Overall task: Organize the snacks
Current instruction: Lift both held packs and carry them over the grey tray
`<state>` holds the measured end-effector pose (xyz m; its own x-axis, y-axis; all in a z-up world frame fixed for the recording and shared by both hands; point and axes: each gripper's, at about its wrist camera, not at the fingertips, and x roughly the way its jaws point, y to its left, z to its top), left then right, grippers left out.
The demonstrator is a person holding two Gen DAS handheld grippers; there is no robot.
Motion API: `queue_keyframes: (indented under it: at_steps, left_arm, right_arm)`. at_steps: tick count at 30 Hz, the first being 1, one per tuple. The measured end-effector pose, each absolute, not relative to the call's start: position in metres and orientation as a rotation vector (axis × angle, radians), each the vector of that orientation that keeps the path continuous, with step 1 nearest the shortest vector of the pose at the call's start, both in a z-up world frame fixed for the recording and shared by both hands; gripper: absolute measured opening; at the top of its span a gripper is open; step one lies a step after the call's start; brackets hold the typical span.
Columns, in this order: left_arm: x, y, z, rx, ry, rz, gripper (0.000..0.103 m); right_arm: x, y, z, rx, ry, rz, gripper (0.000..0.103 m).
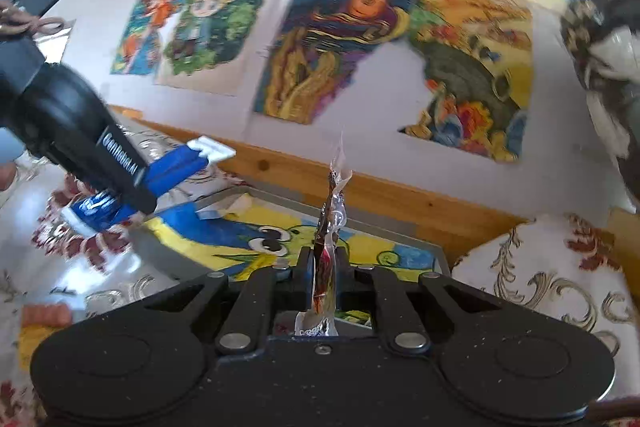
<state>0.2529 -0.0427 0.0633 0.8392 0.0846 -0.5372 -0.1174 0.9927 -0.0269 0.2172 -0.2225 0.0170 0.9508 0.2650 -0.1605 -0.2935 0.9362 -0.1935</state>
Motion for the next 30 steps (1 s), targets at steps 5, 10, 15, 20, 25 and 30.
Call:
queue_keyframes:
  at_steps: [5,10,15,20,25,30]
  left_arm:
    - [0.294,-0.06,0.068,-0.058,0.537,0.119,0.027]
    - [0.328,-0.075,0.055,-0.059,0.547,0.127,0.027]
    - [0.35,-0.076,0.034,-0.072,0.599,0.143,0.027]
    - [0.367,-0.071,0.016,-0.107,0.641,0.164,0.027]
    - [0.373,-0.067,0.006,-0.134,0.674,0.174,0.027]
    - [0.373,-0.067,0.005,-0.13,0.679,0.161,0.028]
  right_arm:
    - [0.242,-0.231,0.014,-0.183,0.109,0.286,0.01]
    - [0.276,-0.235,0.014,-0.138,0.106,0.283,0.01]
    - [0.305,-0.235,0.008,-0.105,0.144,0.291,0.01]
    - [0.321,-0.232,0.002,-0.103,0.202,0.305,0.01]
    - [0.33,-0.231,-0.005,-0.096,0.264,0.308,0.01]
    - [0.333,-0.231,-0.006,-0.09,0.29,0.309,0.01]
